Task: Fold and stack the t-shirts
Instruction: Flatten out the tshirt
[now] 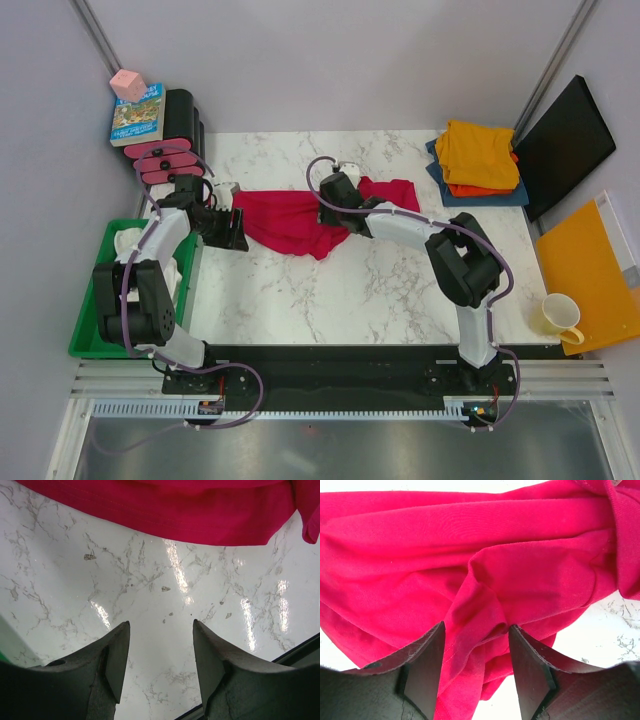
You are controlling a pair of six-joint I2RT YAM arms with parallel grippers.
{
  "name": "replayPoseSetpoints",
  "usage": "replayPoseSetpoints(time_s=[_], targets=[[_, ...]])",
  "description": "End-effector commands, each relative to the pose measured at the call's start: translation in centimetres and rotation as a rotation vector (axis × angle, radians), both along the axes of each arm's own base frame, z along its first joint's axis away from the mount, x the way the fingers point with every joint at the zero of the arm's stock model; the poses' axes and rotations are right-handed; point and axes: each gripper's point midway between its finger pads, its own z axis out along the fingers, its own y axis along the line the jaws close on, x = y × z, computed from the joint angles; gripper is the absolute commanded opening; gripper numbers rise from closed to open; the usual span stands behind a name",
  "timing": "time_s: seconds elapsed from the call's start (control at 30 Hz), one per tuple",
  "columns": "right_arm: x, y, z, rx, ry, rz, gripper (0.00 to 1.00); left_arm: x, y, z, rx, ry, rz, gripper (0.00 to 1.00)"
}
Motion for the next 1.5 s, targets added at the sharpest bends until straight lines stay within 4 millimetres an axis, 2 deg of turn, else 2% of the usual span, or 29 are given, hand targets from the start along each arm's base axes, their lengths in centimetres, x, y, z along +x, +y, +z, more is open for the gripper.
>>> replayPoseSetpoints(time_s=[0.0, 0.4, 0.43, 0.47, 0.5, 0.53, 0.57, 0.6, 0.63, 0.73, 0.77, 0.8, 0.83, 0.87, 0.9, 0.97, 1.17, 1.23, 1.27, 1.3, 1.47], targets=[[1.9, 1.1, 3.4, 0.062, -0.08, -0.021, 0.6, 0.7, -0.2, 0.3, -0.002, -0.045, -0.03, 0.6], [2.9, 1.0, 2.9, 0.049, -0.084, -0.064, 0.53, 0.4, -0.1, -0.4, 0.004, -0.033, -0.033, 0.59], [2.9, 0.9, 2.8, 0.044, -0.085, -0.068, 0.49, 0.3, -0.2, -0.4, 0.0, -0.03, -0.033, 0.6], [2.7, 0.7, 2.5, 0.039, -0.08, -0.072, 0.38, 0.4, -0.1, -0.4, 0.002, -0.032, -0.034, 0.59], [2.7, 0.7, 2.5, 0.042, -0.078, -0.077, 0.35, 0.4, -0.2, -0.3, 0.001, -0.035, -0.034, 0.59], [2.7, 0.7, 2.4, 0.04, -0.078, -0.072, 0.28, 0.4, -0.1, -0.4, 0.002, -0.033, -0.034, 0.6], [2.6, 0.5, 2.3, 0.036, -0.076, -0.078, 0.07, 0.4, -0.1, -0.4, 0.004, -0.035, -0.033, 0.59], [2.6, 0.4, 2.3, 0.035, -0.076, -0.081, 0.03, 0.4, -0.1, -0.4, 0.004, -0.033, -0.033, 0.59], [2.6, 0.4, 2.4, 0.037, -0.079, -0.083, 0.03, 0.4, -0.1, -0.4, 0.004, -0.033, -0.033, 0.59], [2.1, 0.0, 2.8, 0.028, -0.079, -0.079, 0.25, 0.4, -0.2, -0.4, -0.002, -0.032, -0.035, 0.59], [1.8, -0.6, 2.5, 0.011, -0.075, -0.088, 0.41, 0.4, -0.2, -0.4, -0.002, -0.032, -0.035, 0.59], [1.7, -0.7, 2.8, 0.007, -0.081, -0.09, 0.47, 0.4, -0.2, -0.5, -0.003, -0.031, -0.036, 0.59], [1.4, -0.8, 4.1, 0.013, -0.103, -0.087, 0.52, 0.3, -0.2, -0.4, -0.005, -0.031, -0.035, 0.59], [1.1, -1.1, 4.2, 0.004, -0.107, -0.089, 0.59, 0.3, -0.3, -0.5, -0.006, -0.028, -0.037, 0.59], [1.1, -1.2, 4.8, 0.003, -0.121, -0.089, 0.62, 0.3, -0.3, -0.5, -0.008, -0.028, -0.038, 0.59], [1.1, -1.1, 6.0, 0.009, -0.139, -0.08, 0.64, 0.3, -0.4, -0.7, -0.013, -0.022, -0.037, 0.59], [2.0, -0.7, 7.1, -0.009, -0.16, -0.078, 0.64, 0.5, -0.7, -0.5, -0.03, -0.022, -0.034, 0.59], [2.4, -0.6, 6.2, -0.027, -0.147, -0.077, 0.63, 0.6, -0.7, -0.4, -0.027, -0.026, -0.033, 0.59], [2.6, -0.3, 6.5, -0.03, -0.148, -0.073, 0.63, 0.6, -0.6, -0.4, -0.024, -0.028, -0.036, 0.59], [2.8, -0.1, 5.4, -0.044, -0.13, -0.069, 0.63, 0.5, -0.6, -0.4, -0.022, -0.027, -0.035, 0.59], [3.3, 0.8, 3.9, -0.045, -0.105, -0.055, 0.61, 0.2, -0.5, -0.6, -0.017, -0.026, -0.038, 0.59]])
